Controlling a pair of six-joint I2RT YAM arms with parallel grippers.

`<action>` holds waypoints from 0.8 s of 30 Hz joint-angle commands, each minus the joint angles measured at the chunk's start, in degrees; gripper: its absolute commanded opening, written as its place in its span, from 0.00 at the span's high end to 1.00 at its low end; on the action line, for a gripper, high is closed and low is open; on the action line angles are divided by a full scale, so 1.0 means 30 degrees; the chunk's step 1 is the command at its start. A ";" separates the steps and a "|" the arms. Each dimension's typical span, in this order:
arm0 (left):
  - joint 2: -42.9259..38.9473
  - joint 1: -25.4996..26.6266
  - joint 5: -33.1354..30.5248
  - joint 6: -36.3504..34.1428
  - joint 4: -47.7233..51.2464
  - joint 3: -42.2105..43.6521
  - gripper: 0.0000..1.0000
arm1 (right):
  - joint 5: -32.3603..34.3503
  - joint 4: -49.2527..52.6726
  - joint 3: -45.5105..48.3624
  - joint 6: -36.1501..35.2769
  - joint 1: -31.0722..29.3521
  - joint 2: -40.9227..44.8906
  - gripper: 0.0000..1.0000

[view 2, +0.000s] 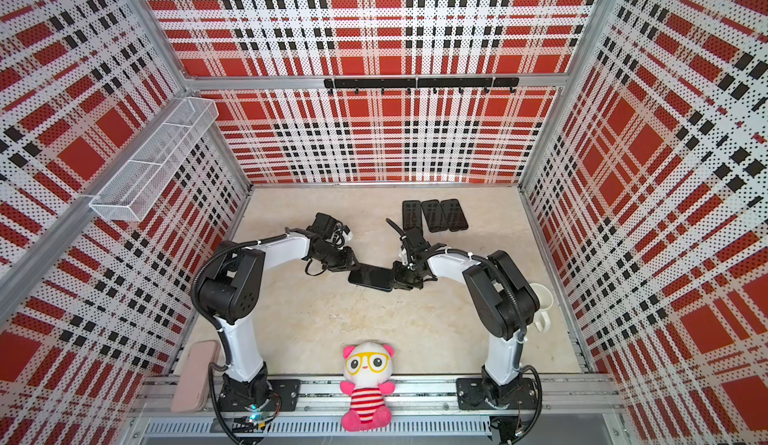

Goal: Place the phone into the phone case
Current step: 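Open the right gripper off the phone edge while left keeps gripping the cased phone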

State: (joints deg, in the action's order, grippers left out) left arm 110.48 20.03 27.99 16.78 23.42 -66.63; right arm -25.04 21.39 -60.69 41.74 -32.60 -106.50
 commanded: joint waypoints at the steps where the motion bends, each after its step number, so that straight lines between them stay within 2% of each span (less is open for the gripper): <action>1: -0.0667 0.0896 0.2075 0.1765 -0.2142 0.1560 0.67 | 0.0950 -0.0023 0.1464 0.0196 -0.2002 -0.2779 0.89; 7: -0.1302 0.1168 0.1814 0.2968 -0.3636 0.3180 0.67 | 0.2597 0.1098 0.1567 -0.0198 -0.2461 -0.3934 0.90; 14: -0.1200 0.1350 0.1648 0.3197 -0.3998 0.3504 0.67 | 0.5344 0.3835 0.0497 -0.1035 -0.3349 -0.5704 0.89; 24: -0.1098 0.1407 0.1950 0.3197 -0.4028 0.3484 0.68 | 0.6883 0.4204 0.0215 -0.1376 -0.3659 -0.7146 0.88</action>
State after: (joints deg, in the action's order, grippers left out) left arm 106.13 20.27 26.15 25.56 10.98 -57.56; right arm -9.96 30.83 -67.31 39.97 -38.92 -109.58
